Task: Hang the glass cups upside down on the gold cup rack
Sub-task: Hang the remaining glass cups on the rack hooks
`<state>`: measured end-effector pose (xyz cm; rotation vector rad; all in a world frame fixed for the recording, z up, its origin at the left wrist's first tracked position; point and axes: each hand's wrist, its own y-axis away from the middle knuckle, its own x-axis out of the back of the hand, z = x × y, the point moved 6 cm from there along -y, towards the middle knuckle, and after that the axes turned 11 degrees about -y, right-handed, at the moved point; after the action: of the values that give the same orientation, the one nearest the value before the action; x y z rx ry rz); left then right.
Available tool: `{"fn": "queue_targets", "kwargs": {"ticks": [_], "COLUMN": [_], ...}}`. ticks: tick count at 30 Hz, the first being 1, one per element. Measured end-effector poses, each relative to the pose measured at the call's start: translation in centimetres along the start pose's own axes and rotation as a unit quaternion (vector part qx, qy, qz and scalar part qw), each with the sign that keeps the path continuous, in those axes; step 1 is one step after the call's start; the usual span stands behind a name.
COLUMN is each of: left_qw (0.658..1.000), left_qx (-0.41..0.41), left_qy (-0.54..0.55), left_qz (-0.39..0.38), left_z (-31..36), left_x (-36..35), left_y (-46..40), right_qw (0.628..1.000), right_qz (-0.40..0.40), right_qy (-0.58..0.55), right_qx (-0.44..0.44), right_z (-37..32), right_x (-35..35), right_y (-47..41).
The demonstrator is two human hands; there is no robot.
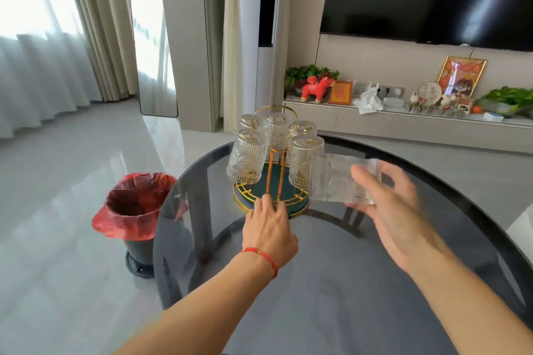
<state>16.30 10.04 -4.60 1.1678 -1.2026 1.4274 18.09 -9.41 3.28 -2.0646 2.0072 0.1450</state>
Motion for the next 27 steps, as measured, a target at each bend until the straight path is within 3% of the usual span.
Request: {"fn": "queue_targets", "kwargs": {"ticks": [3, 6, 9, 22, 27], "left_qw": [0.999, 0.997, 0.995, 0.993, 0.992], "left_qx": [-0.018, -0.029, -0.038, -0.062, -0.071], "left_qy": [-0.041, -0.068, -0.080, -0.079, -0.076], "left_qz": [-0.028, -0.038, -0.045, -0.063, -0.067], "left_z": [0.5, 0.4, 0.2, -0.5, -0.9], "left_x": [-0.3, -0.1, 0.0, -0.4, -0.8], "left_y": [0.6, 0.8, 0.8, 0.7, 0.4], "right_qw": [0.983, 0.931, 0.889, 0.777, 0.766], "right_qz": [0.001, -0.008, -0.029, -0.113, -0.138], "right_qy": [0.161, 0.311, 0.394, 0.587, 0.603], "right_qx": [0.092, 0.189, 0.232, 0.196, 0.175], "right_z": [-2.7, -4.6, -5.6, -2.2, -1.0], "right_x": [-4.3, -8.1, -10.6, -15.3, -15.1], "right_y": [-1.0, -1.9, -2.8, -6.8, -8.0]}}
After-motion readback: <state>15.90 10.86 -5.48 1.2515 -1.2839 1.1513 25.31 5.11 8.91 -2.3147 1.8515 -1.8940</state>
